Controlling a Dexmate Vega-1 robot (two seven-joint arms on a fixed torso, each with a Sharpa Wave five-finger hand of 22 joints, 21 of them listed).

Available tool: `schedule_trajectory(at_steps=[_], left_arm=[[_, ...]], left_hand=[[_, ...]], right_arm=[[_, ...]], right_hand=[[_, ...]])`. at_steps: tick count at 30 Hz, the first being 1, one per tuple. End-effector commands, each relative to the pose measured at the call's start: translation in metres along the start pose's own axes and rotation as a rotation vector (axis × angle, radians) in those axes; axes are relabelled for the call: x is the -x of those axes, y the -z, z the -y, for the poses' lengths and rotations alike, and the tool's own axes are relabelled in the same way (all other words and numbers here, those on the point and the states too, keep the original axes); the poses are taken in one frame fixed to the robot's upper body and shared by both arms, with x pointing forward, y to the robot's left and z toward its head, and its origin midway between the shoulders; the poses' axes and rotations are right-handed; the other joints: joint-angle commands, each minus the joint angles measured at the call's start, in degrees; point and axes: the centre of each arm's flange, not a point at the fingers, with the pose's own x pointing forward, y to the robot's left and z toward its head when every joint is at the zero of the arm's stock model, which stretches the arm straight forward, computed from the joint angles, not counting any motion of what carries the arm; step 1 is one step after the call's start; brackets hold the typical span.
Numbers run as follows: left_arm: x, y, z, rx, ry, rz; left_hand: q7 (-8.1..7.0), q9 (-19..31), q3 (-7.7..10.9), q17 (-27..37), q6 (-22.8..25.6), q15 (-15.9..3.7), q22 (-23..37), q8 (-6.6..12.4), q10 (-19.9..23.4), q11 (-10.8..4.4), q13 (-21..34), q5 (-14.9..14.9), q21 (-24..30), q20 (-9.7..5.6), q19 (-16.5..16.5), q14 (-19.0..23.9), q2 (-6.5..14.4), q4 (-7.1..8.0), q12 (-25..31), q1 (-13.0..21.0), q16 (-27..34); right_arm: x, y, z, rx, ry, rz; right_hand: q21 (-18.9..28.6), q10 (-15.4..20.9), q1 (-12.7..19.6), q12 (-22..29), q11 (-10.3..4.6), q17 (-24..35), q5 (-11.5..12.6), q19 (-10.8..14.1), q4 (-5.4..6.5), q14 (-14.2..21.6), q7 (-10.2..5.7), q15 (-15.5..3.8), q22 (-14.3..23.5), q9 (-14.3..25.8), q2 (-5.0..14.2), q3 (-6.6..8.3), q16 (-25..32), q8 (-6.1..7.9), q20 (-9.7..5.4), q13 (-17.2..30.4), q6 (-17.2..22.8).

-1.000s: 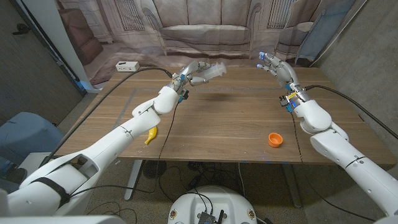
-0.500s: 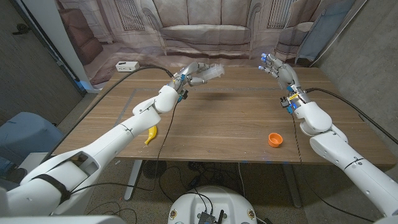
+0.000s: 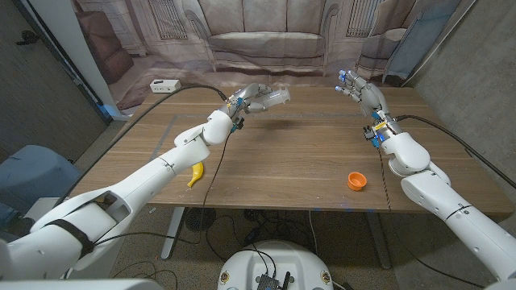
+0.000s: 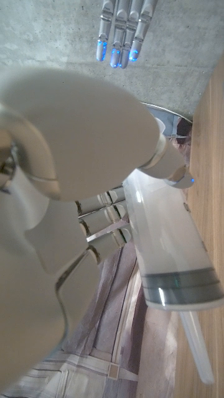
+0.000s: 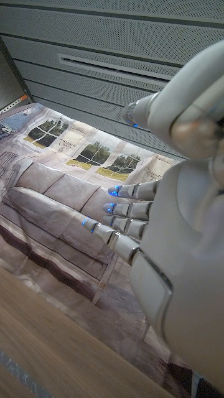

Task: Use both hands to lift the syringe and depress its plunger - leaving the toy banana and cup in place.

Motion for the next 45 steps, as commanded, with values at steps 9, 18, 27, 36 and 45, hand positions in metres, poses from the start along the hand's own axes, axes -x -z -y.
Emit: schedule_trajectory(at_steps=[9, 18, 27, 36, 45], left_arm=[[-0.008, -0.003, 0.02, -0.193, 0.056, -0.022], [-0.01, -0.005, 0.029, -0.226, 0.093, -0.022], [-0.011, -0.004, 0.038, -0.218, 0.109, -0.015], [-0.012, -0.001, 0.051, -0.22, 0.137, -0.017], [-0.014, 0.007, 0.064, -0.226, 0.159, -0.027]], left_hand=[[-0.1, 0.11, 4.25, 0.11, -0.47, -0.12, 0.15, 0.01, -0.7, -0.2, 0.08, -0.16, 0.3, -0.68, 0.12, -0.49, 2.37, 4.37, -0.29, -2.33, 0.27], [-0.28, 0.11, 4.02, 0.17, -0.93, -0.23, 0.14, -0.08, -0.95, -0.34, 0.04, -0.3, 0.2, -0.63, -0.38, -0.99, 2.39, 4.56, -0.37, -2.65, 0.22], [-0.35, 0.11, 3.95, 0.2, -0.98, -0.23, 0.13, -0.02, -1.07, -0.26, -0.01, -0.38, 0.2, -0.57, -0.58, -1.2, 2.46, 4.5, -0.4, -2.6, 0.27], [-0.36, 0.1, 3.92, 0.15, -0.98, -0.21, 0.12, 0.05, -1.02, -0.12, -0.03, -0.45, 0.23, -0.53, -0.69, -1.08, 2.41, 4.43, -0.34, -2.6, 0.36], [-0.36, 0.1, 3.88, 0.12, -0.88, -0.28, 0.12, 0.14, -1.0, -0.24, -0.07, -0.52, 0.15, -0.56, -1.08, -1.37, 2.39, 4.38, -0.32, -2.57, 0.3]], right_arm=[[0.001, 0.001, -0.002, 0.009, 0.0, -0.009], [0.002, 0.003, -0.003, 0.004, -0.004, -0.013], [0.002, 0.004, -0.003, 0.003, -0.001, -0.017], [0.003, 0.005, -0.003, 0.004, 0.001, -0.02], [0.003, 0.006, -0.003, 0.007, -0.002, -0.026]], right_hand=[[0.29, 0.17, -0.06, 0.38, 0.35, 0.1, 0.05, 0.42, 0.03, 0.55, 0.43, 0.03, 0.23, 0.06, -0.06, 0.13, 0.08, -0.11, -0.04, 0.1, 0.1], [0.29, 0.17, 0.0, 0.38, 0.42, 0.09, 0.07, 0.44, 0.01, 0.59, 0.4, 0.09, 0.23, 0.06, -0.01, 0.18, 0.08, -0.11, -0.01, 0.11, 0.16], [0.28, 0.27, 0.02, 0.41, 0.55, 0.09, 0.08, 0.44, 0.02, 0.58, 0.39, 0.09, 0.23, 0.06, 0.08, 0.23, 0.07, -0.07, 0.04, 0.11, 0.31], [0.28, 0.27, 0.0, 0.41, 0.44, 0.09, 0.07, 0.45, 0.02, 0.59, 0.47, 0.16, 0.23, 0.05, 0.05, 0.22, 0.07, -0.07, 0.07, 0.11, 0.35], [0.26, 0.28, 0.02, 0.41, 0.36, 0.09, 0.07, 0.41, 0.02, 0.6, 0.48, 0.25, 0.23, 0.05, 0.08, 0.25, 0.07, -0.07, 0.1, 0.11, 0.4]])
